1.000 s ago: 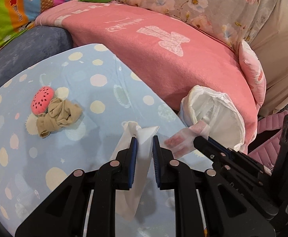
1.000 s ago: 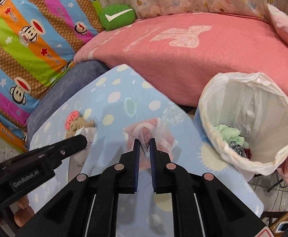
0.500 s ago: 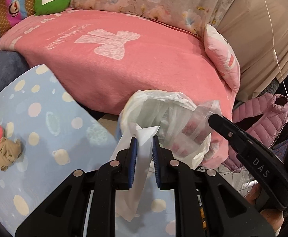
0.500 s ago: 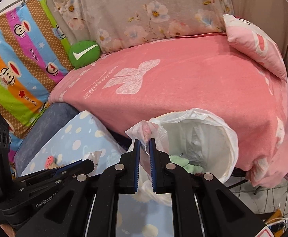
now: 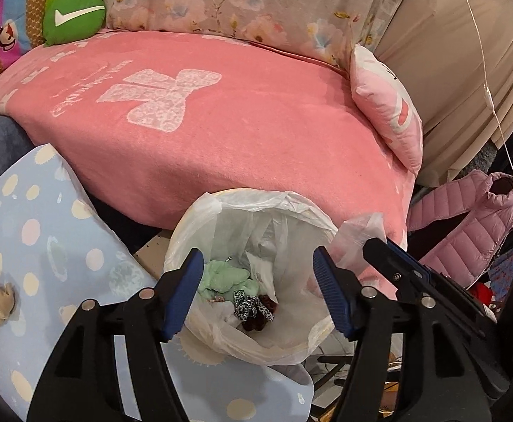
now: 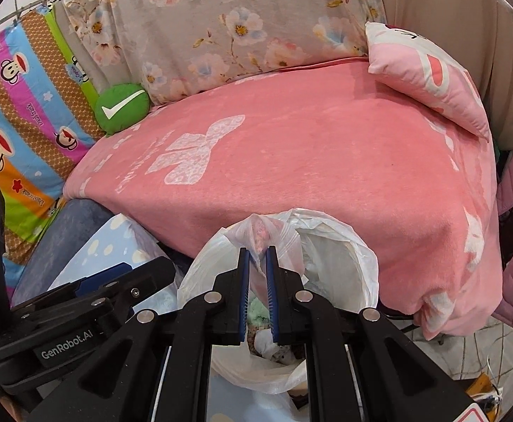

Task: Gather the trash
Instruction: 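Carry the hotel paper and pink mesh bag over the bin and open both tools, then move both open tools back over the watermelon pouch and beige tie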

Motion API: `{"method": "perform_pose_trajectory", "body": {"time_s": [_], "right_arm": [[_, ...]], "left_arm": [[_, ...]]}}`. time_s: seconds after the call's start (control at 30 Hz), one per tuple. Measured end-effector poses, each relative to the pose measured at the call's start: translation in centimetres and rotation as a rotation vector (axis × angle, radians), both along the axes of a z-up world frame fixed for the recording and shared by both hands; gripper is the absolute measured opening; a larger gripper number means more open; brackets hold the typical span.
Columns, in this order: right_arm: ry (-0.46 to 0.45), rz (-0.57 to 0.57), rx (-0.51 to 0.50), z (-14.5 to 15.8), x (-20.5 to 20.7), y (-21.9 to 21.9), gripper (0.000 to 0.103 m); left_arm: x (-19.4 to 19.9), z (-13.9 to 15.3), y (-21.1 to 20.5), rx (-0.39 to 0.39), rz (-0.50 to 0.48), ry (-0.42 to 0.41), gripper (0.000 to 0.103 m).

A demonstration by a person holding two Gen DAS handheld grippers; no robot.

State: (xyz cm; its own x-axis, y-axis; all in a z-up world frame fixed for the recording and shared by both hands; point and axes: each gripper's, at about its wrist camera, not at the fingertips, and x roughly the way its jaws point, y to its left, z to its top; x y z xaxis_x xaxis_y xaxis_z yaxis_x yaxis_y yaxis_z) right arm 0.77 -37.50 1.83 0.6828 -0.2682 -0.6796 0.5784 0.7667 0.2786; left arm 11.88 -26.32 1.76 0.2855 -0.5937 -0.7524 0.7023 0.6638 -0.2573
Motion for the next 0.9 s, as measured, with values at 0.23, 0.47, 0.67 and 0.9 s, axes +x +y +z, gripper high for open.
{"method": "perform_pose_trajectory", "body": {"time_s": [0.23,0.47,0.67,0.9], "right_arm": [[0.008,0.015,0.001,-0.5,1.1,0.2,0.01],[0.013,0.019,-0.029,0.0,2.0,0.9,0.027],[0.022,0.028,-0.062,0.5,2.2,2.1,0.037],[0.042,0.059,-0.097,0.7,2.5,4.1,0.042]], "left_arm": [[0.9,-0.6,1.1,0.031,0.038,-0.037,0.061],[1.9,-1.1,2.5,0.037,0.082,-0.029,0.061],[2.3,-1.2,3.9,0.042,0.112,-0.036,0.061],[2.5,-1.1,5.9,0.042,0.145,-0.038,0.061]]}}
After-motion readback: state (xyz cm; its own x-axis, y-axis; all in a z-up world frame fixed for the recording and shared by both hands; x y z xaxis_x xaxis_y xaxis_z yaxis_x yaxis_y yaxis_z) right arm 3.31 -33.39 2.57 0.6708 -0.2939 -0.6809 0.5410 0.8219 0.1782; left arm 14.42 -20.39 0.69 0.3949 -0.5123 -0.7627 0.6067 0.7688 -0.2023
